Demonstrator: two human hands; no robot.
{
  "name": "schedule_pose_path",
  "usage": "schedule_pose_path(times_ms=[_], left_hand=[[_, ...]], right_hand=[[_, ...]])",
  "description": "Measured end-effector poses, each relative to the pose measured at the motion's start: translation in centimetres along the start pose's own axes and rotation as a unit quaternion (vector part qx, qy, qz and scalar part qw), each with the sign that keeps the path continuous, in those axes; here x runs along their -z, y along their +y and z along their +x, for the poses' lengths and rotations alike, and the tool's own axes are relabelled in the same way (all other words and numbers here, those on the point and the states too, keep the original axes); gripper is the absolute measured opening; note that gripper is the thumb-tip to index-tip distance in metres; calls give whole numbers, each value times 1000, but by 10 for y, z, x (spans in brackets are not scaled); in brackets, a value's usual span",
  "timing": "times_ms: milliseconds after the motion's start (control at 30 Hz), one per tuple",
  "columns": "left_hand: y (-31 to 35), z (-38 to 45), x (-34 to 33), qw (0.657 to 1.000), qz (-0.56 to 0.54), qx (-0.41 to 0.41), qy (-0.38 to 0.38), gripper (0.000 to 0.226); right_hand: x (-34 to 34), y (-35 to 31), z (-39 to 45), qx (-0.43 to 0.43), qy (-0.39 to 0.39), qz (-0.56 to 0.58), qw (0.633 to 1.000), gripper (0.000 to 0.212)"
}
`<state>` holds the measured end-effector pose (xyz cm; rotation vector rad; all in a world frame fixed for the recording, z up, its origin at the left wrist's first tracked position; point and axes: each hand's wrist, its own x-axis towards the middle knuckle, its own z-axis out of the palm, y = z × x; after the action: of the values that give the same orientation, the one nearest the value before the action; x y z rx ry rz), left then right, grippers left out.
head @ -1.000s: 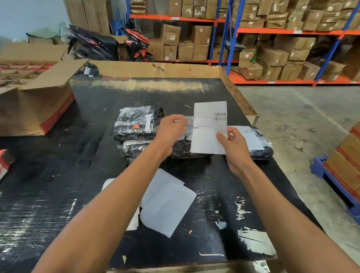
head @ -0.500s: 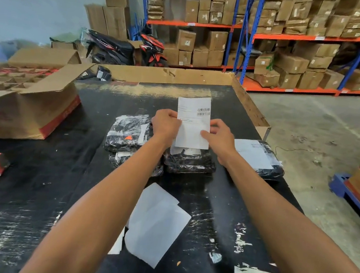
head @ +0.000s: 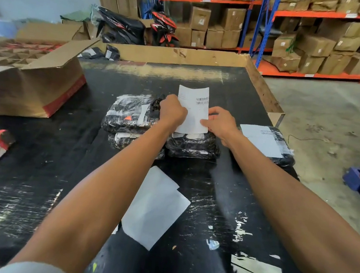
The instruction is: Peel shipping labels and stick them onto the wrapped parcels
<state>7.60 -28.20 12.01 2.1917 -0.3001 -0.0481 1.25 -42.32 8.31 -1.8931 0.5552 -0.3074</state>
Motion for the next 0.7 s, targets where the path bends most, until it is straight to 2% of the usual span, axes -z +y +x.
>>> schedule_pose_path(times_ms=[167,333,433,567,700], left_hand=[[-3,0,-5,1000,9,1,7,20],[0,1,-3,999,33,-13,13,10],[1,0,-1,998,61,-20,0,13],[-2,-9,-8,992,117,-51,-12,9],[-10,-12,-18,992,113,-56,2,32]], right_hand=[[-2,4,0,7,-3,-23,1000,24],[3,-2,5,-3,-20,-12,1000,26],[6,-4,4,-19,-47,-23,998,28],[3,4,-2,10,-32,-71,997,36],[4,4,-7,37,-19,-84,996,38]])
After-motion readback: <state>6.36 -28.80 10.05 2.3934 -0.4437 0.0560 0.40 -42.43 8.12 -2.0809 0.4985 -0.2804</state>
